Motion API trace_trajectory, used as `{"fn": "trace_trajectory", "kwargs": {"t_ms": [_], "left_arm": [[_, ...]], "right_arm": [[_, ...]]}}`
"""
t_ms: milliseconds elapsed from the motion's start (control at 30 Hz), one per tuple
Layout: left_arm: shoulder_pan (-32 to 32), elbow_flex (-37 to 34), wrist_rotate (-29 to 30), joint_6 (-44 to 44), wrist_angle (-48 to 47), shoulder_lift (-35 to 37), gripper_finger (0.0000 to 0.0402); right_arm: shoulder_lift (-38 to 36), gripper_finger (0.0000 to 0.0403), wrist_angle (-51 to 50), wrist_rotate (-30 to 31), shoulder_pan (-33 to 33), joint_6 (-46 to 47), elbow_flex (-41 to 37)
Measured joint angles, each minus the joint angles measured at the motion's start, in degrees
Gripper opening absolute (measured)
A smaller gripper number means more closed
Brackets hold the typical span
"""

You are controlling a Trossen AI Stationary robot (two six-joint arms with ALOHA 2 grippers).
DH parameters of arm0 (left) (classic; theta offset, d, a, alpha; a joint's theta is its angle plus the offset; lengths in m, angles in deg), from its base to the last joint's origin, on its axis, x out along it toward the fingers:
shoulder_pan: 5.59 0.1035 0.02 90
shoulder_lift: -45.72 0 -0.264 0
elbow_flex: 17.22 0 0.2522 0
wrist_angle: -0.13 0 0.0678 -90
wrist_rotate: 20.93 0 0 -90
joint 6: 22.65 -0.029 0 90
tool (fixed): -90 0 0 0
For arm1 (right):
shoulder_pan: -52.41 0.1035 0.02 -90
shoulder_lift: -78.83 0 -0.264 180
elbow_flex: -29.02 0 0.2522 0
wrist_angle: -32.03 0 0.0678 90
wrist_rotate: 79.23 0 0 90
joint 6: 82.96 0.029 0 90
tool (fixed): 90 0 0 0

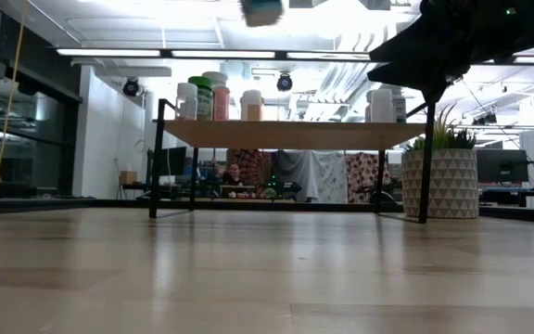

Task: Pick and place medicine bottles onto shelf by color
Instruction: Put the white medicine bottle on the shelf

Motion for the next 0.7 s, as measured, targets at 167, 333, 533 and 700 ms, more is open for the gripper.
{"fn": "trace_trajectory", "kwargs": {"t_ms": [167, 333, 533, 700], "left_arm": [[3.8, 7.3, -0.1, -8.2, 0.2, -8.2, 0.0163], [7.0, 8.7, -0.1, -14.4, 0.2, -13.6, 0.0165], [10.2, 8.6, -0.2, -18.8, 0.5, -18.6, 0.0178], [12.1, 8.6, -0.4, -21.6, 1.6, -21.7, 0.0185]], "right_arm": [[0.0, 0.0179, -0.7, 0.0, 0.0, 0.0, 0.0], [0.0, 0.0179, -0.9, 0.0, 0.0, 0.0, 0.0], [0.0, 0.0179, -1.1, 0.0, 0.0, 0.0, 0.0], [0.0, 0.0179, -1.1, 0.0, 0.0, 0.0, 0.0]]}}
